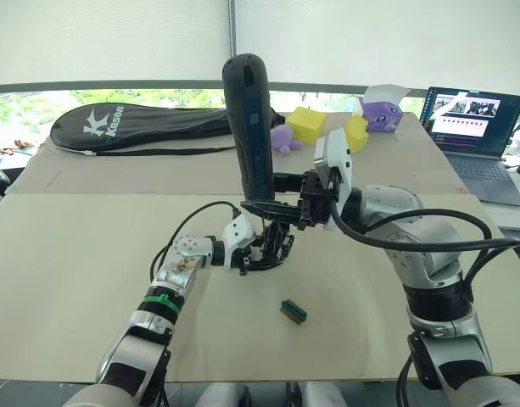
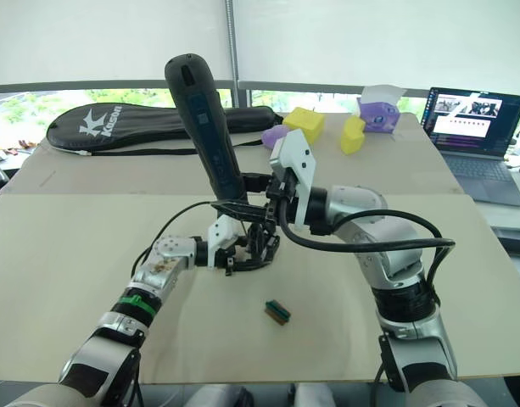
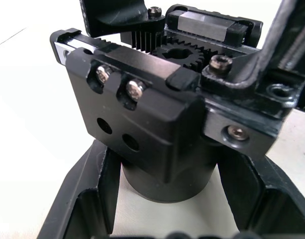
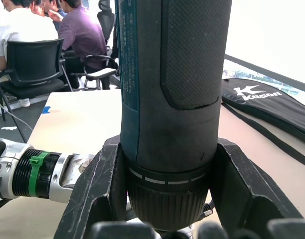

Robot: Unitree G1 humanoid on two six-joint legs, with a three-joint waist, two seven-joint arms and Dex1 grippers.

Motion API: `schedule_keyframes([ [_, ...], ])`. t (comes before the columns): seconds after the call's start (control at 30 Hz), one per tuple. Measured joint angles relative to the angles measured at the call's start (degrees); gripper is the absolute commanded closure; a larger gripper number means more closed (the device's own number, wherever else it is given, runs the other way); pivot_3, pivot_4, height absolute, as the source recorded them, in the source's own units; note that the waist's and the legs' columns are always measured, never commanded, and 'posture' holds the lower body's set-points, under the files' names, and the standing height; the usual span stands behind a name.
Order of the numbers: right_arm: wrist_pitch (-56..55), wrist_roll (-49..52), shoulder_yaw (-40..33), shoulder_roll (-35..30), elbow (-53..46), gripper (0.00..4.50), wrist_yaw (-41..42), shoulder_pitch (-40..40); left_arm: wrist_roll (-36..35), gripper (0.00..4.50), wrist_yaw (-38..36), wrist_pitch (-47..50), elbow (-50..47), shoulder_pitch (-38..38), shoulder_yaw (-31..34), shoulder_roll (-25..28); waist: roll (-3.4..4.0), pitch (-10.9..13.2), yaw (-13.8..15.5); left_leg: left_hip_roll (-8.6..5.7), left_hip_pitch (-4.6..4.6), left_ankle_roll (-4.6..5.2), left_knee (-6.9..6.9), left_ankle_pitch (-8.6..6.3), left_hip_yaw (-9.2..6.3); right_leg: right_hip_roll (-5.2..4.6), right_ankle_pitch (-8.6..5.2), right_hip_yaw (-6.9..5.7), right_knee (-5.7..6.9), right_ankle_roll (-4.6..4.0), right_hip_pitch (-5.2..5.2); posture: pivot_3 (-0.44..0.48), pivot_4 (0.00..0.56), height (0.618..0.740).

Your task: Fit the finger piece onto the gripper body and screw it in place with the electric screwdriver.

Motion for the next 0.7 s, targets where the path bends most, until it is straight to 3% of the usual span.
schedule_keyframes([
  [0.7, -0.68, -2.08, 1.01, 0.84, 1.15, 2.58, 0.13, 0.01, 0.0, 2.21, 0.05, 0.0, 0.0, 0.0, 0.01, -0.04, 0.0, 0.0, 0.0, 0.0, 0.0, 0.0, 0.0, 0.0, 0.0, 0.0, 0.0, -0.01, 0.01, 0.0, 0.0, 0.0, 0.15, 0.74],
])
